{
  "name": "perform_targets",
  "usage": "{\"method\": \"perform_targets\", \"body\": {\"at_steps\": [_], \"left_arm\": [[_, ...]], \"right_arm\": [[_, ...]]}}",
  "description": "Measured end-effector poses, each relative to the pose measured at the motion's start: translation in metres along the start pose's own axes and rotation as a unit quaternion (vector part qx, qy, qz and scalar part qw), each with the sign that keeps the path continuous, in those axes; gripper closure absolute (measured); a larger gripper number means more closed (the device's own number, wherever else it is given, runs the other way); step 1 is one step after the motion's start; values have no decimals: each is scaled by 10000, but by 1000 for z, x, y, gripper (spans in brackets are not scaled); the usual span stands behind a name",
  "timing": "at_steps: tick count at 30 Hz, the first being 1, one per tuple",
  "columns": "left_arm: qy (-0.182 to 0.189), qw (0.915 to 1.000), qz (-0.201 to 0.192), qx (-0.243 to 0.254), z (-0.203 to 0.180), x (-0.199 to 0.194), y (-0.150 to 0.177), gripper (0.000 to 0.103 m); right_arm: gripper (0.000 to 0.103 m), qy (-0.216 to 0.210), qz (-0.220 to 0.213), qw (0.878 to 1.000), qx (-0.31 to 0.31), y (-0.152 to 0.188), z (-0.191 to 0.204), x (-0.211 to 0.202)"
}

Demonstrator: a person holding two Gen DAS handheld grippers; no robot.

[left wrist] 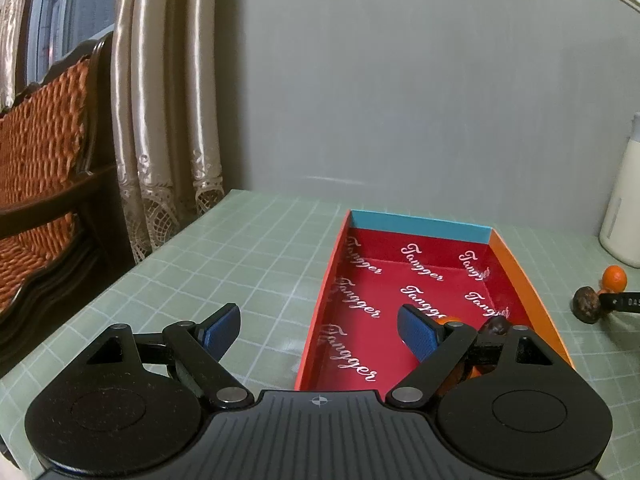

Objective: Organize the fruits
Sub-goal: 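Move the right gripper to the nuts and close on a small brown nut, then carry the brown nut with the right gripper into the red box and release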

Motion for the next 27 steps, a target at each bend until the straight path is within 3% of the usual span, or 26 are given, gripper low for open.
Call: {"method": "perform_targets", "body": {"at_steps": [27], "left_arm": [[-225,9996,63,-172,31,-2,6,18]], "right_arm": [[78,-323,-222,9988,-297,-8,36,-37]]}}
Point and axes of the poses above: each gripper's, at about its wrist camera, not at the fingertips, and x roughly the way its jaws point, z to its left, y to its underside, the point moved 5 cm from there along x, roughly the way its jaws point, and after that the axes turned 1 degree about x, right-handed, at the moved point
